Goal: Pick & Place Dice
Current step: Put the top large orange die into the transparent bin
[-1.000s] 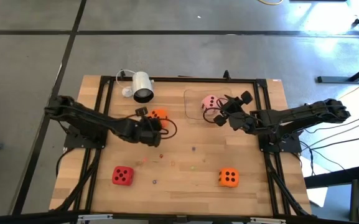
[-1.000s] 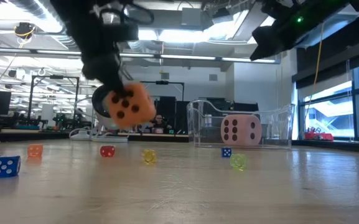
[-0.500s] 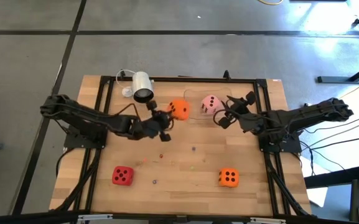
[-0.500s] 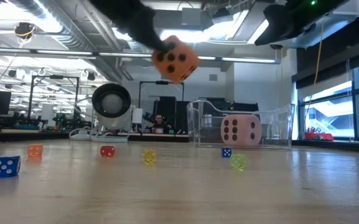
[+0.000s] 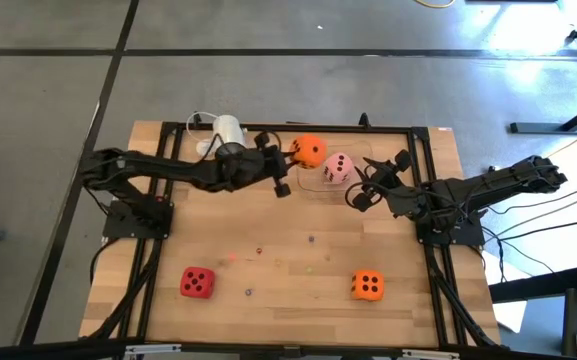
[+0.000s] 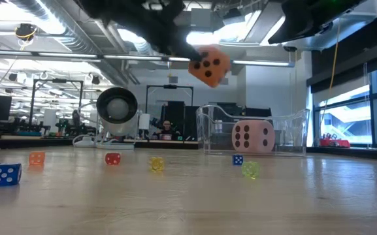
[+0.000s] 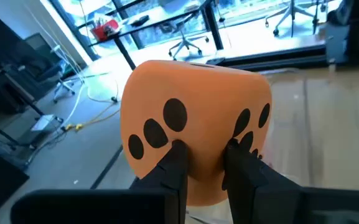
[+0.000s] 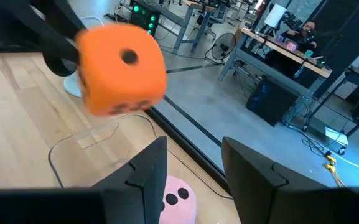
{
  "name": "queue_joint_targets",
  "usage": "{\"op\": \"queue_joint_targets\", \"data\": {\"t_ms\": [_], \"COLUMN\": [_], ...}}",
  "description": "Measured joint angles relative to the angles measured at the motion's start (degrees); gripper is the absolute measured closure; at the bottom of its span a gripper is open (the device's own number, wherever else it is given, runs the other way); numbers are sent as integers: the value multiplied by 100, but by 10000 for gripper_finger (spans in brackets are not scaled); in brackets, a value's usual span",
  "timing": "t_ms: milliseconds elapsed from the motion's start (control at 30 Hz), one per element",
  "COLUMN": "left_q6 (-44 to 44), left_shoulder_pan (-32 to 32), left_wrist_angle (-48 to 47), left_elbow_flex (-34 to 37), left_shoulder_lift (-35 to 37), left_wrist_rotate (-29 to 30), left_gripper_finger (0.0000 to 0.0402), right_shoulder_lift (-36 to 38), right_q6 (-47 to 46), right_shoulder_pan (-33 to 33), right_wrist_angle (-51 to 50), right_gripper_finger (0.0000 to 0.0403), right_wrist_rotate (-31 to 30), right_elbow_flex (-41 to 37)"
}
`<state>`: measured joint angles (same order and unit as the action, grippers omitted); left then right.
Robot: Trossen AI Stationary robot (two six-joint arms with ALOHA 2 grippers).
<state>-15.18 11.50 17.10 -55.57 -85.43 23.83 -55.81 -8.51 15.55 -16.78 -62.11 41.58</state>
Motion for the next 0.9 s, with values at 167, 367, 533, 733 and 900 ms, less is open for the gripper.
{"op": "queue_joint_targets", "data": {"t_ms": [167,367,533,733,900], "left_q6": [46,-33,-297,-398,-392], "left_shoulder_pan": [216,293,291,291,293], "left_wrist_angle": [549,1177,1240,1231,1165], "left_elbow_flex": [0,0,0,0,0], "left_shoulder_lift": [-637,-1232,-1349,-1349,-1349], "left_wrist_rotate": [-317,-439,-407,-321,-203], "left_gripper_finger": [341,341,341,323,283], "right_shoulder_lift": [0,0,0,-2,-2], "right_q6": [-9,-26,-30,-60,-117], "right_shoulder_pan": [59,85,85,85,85], "right_wrist_angle": [1,-1,1,-1,-4], "right_gripper_finger": [250,250,250,250,250], "right_wrist_rotate": [5,22,176,319,319], "right_elbow_flex": [0,0,0,0,0]}}
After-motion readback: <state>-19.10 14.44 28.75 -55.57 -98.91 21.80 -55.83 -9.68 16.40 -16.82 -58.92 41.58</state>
